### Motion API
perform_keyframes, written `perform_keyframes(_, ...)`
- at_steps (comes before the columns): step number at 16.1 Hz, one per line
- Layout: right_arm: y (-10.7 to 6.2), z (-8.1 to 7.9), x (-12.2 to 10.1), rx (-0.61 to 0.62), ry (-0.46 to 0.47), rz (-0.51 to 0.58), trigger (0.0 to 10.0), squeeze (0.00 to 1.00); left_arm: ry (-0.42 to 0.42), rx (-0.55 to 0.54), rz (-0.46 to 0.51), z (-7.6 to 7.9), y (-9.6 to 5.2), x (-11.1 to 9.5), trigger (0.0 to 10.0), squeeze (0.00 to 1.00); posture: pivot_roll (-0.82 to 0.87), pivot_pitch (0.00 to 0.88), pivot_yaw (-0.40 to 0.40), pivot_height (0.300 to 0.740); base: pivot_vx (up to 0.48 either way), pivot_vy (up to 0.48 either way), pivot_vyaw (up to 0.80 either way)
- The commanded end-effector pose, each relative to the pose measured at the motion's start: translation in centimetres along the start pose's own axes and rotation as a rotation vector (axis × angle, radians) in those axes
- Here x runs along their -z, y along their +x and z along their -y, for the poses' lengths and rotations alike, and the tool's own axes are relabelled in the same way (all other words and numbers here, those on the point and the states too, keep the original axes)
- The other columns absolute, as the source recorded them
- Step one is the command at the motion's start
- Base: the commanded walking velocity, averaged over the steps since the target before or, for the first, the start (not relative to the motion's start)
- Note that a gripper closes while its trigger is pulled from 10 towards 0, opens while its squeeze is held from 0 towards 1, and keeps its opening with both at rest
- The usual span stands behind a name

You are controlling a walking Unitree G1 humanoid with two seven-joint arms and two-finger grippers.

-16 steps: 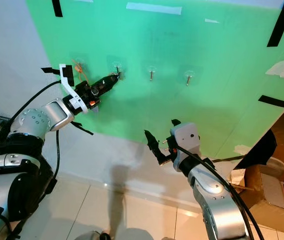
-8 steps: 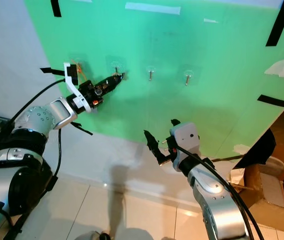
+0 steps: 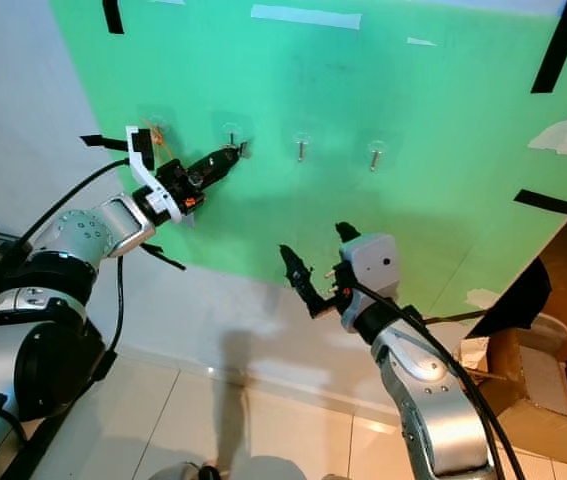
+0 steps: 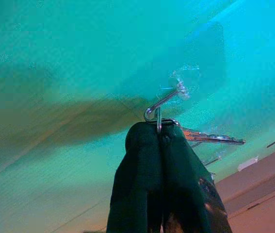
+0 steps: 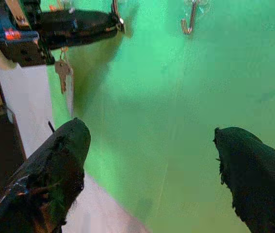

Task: Hang keys on a hook

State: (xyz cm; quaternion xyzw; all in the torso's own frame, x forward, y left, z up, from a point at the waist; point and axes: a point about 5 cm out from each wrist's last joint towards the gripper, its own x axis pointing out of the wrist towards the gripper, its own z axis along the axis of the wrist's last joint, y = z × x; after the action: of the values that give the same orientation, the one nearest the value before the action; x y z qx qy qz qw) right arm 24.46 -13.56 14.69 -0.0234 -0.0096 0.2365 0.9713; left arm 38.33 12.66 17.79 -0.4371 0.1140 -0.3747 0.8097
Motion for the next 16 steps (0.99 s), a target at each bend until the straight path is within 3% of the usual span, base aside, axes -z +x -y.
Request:
perform_keyframes(1, -0.1, 0.2, -0.9, 0.002, -0.007, 0.042, 10.0, 0.00, 0.025, 0.000, 0.016, 0.3, 0.1, -0.8, 10.0, 0.00, -0.23, 0.000, 0.034, 0.740, 0.000, 0.000, 0.00)
perform_keyframes(16, 0.0, 0.2, -1.0, -0.006, -0.021, 0.050, 10.0, 0.00, 0.020, -0.124, 0.007, -1.5, -0.8, -0.4, 10.0, 0.00, -0.23, 0.000, 0.032, 0.740, 0.000, 0.000, 0.00)
